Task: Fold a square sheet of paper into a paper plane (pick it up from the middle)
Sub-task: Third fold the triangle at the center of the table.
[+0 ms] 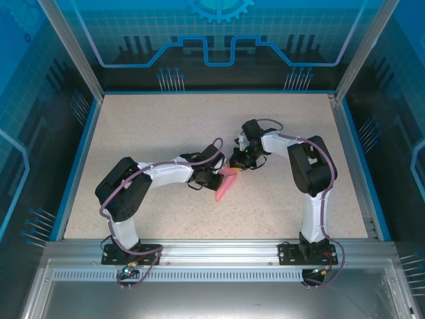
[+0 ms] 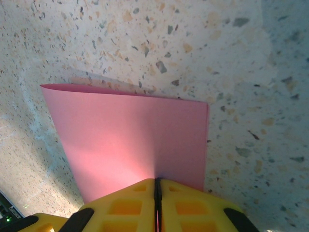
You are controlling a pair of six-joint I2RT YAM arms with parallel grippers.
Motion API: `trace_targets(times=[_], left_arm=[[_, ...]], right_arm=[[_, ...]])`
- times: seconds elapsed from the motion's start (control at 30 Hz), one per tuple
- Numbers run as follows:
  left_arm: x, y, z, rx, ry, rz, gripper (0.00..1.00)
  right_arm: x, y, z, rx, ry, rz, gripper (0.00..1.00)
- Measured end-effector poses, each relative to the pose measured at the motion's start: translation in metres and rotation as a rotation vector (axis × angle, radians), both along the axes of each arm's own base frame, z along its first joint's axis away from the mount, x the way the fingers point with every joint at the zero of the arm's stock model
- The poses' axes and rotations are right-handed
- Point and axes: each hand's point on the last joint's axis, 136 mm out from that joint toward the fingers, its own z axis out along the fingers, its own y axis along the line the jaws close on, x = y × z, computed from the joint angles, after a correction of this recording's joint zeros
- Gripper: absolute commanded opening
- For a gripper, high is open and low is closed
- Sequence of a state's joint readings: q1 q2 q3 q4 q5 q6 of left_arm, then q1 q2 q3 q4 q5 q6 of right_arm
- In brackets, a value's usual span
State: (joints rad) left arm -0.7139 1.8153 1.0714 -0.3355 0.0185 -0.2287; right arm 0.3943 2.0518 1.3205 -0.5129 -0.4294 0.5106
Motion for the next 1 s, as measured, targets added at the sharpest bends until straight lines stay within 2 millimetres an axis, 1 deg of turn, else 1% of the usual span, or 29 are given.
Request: trace_targets(times=[0.63,0.77,0.87,0.93,1.0], left_arm=[[0.001,0.001,-0.005,0.011,0.008,0.003,0.1],[0.001,0.001,-0.006,0.011,0.009,0.003,0.1],[0.001,0.001,-0.007,0.012,0.01,0.003,0.1],[0.0,0.001,-0.007,0.013,0.011,0.003,0.1],[0.001,0.001,-0.007,0.013,0.011,0.003,0.1]], right_arm=[[0.0,0.0,0.0,0.001,0.0,-0.001,0.1],[0.0,-0.002,0.003,0.003,-0.003,-0.006,0.12],[-0.001,-0.006,0.017,0.034,-0.016,-0.025,0.15],[-0.002,-0.012,0.032,0.059,-0.042,-0.047,0.14],[-0.003,-0.017,0.053,0.092,-0.089,-0.068,0.11]])
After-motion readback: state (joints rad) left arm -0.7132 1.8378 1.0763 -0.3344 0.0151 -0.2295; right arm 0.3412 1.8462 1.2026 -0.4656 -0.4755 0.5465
